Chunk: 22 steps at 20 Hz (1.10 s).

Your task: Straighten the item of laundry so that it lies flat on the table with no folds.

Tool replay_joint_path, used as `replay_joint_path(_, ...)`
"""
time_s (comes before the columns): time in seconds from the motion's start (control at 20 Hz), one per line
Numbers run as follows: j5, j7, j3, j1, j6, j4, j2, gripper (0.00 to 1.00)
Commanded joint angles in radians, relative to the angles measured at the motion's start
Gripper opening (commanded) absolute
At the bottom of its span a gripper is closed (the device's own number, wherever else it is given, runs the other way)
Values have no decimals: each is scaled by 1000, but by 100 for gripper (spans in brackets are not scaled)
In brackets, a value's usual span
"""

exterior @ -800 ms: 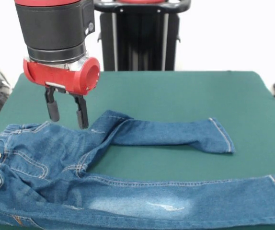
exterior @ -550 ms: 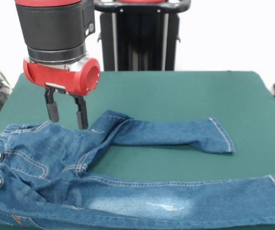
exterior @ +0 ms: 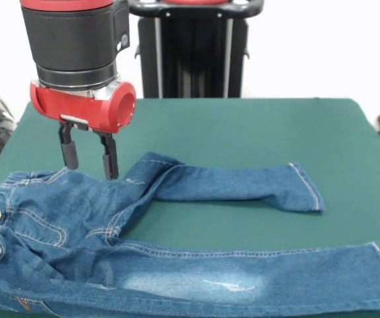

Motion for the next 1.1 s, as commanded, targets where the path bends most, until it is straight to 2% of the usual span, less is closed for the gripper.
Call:
replay_joint_path(0.05,27,184,-10,57,-96,149,12,100)
replay_joint_path(0.25,62,239,-1,43,-238,210,11,100)
replay_joint_path(0.7,83,134,4,17,-236,245,17,100)
replay_joint_path(0.9,47,47,19,-7,-241,237,54,100)
replay_joint_path(1.1,32,41,27,-23,-290,263,66,100)
